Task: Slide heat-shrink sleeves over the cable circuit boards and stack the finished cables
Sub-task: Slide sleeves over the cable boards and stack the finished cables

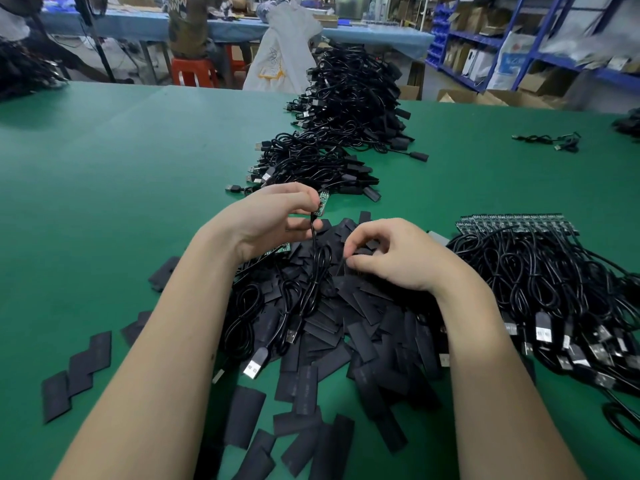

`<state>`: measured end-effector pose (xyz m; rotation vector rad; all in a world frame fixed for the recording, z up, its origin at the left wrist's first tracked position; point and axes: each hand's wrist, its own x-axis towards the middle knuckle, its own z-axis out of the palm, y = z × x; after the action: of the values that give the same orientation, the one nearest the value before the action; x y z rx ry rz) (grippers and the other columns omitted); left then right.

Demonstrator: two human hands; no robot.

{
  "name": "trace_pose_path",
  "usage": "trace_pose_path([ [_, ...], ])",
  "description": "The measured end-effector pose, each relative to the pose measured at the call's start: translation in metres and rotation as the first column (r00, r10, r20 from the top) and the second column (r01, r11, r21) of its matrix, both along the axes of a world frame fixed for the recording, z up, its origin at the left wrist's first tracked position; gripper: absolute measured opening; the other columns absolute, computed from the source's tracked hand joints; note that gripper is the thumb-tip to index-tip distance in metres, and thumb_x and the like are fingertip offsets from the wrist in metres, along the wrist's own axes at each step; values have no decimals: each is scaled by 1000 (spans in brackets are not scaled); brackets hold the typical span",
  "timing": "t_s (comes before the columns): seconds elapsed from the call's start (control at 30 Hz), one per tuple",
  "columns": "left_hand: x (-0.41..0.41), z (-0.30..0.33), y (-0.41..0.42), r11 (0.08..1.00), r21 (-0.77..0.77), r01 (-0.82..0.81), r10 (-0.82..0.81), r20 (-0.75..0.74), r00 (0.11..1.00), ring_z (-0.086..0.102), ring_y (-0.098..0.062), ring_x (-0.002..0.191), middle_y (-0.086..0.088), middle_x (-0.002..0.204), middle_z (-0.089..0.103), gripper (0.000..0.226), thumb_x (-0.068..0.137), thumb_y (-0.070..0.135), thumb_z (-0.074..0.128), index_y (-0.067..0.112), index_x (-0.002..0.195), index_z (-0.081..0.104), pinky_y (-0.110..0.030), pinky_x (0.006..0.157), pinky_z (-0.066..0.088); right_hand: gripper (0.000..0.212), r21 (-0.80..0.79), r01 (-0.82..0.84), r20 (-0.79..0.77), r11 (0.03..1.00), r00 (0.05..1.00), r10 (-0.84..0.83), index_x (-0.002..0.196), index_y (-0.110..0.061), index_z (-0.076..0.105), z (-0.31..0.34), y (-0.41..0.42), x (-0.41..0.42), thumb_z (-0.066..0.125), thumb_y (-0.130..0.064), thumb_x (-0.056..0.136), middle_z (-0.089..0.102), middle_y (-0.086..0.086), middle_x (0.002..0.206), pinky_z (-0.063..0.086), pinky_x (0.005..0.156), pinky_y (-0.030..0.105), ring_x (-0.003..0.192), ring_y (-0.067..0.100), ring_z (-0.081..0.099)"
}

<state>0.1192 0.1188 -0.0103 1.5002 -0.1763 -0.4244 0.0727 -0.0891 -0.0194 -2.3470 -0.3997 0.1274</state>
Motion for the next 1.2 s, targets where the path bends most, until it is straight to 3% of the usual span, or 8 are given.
trace_pose_path([
  [0.1,-1,0,-2,1000,5,8,-8,-5,1000,63,-14,64,-2,84,53,24,99,1,51,15,81,56,-22,63,54,36,-79,-52,-11,996,999,51,97,-44,72,1,5,0,68,-8,91,62,-25,92,35,60,7,61,-25,49],
  [0.2,-1,0,0,1000,5,14,-14,-11,1000,63,-15,64,-3,83,52,25,100,2,52,16,79,56,-22,63,55,45,-151,-105,-74,983,993,94,98,-47,73,1,11,0,64,-4,88,57,-25,90,37,58,1,59,-27,46],
  [0.43,-1,1,4,999,30,-31,31,-2,1000,61,-14,63,-4,87,54,22,98,2,51,15,82,57,-22,60,54,26,-185,-10,-27,983,1000,5,78,-41,74,-5,15,4,78,-16,80,61,-23,84,40,64,18,60,-19,51],
  [0.6,-2,2,0,999,42,-11,11,1,1000,62,-13,62,-6,86,54,22,97,-3,50,14,84,56,-21,61,55,18,49,64,71,997,995,-68,72,-36,74,-2,3,3,85,-22,78,59,-38,68,37,59,3,57,-9,52],
  [0.7,-3,2,-4,999,44,-8,7,3,1000,61,-16,64,-9,82,60,24,95,-8,51,15,91,53,-23,65,55,12,197,198,102,960,970,-221,80,-31,69,-6,-3,7,78,-25,84,67,-25,70,40,62,13,52,-5,51],
  [0.8,-5,0,-9,1000,18,-1,1,-12,1000,58,-19,68,-12,77,66,28,93,-11,55,16,100,51,-24,67,56,12,324,262,26,909,958,-285,87,-26,60,-9,0,8,70,-20,91,76,-5,81,47,68,28,61,3,66],
  [0.97,-5,-4,-12,998,-21,57,-57,-38,998,60,-23,80,-16,88,68,25,91,-4,65,16,101,55,-26,69,56,14,534,254,-71,806,964,-256,87,-16,60,-7,6,4,73,-15,92,73,5,83,51,54,25,65,21,74],
  [1.2,-2,-8,-12,992,-44,121,-121,1,993,66,-23,86,-15,96,69,22,90,-6,63,14,102,63,-32,91,53,20,720,255,-181,646,967,-179,100,-15,69,-5,3,-1,81,-11,85,78,4,91,57,61,21,79,22,77],
])
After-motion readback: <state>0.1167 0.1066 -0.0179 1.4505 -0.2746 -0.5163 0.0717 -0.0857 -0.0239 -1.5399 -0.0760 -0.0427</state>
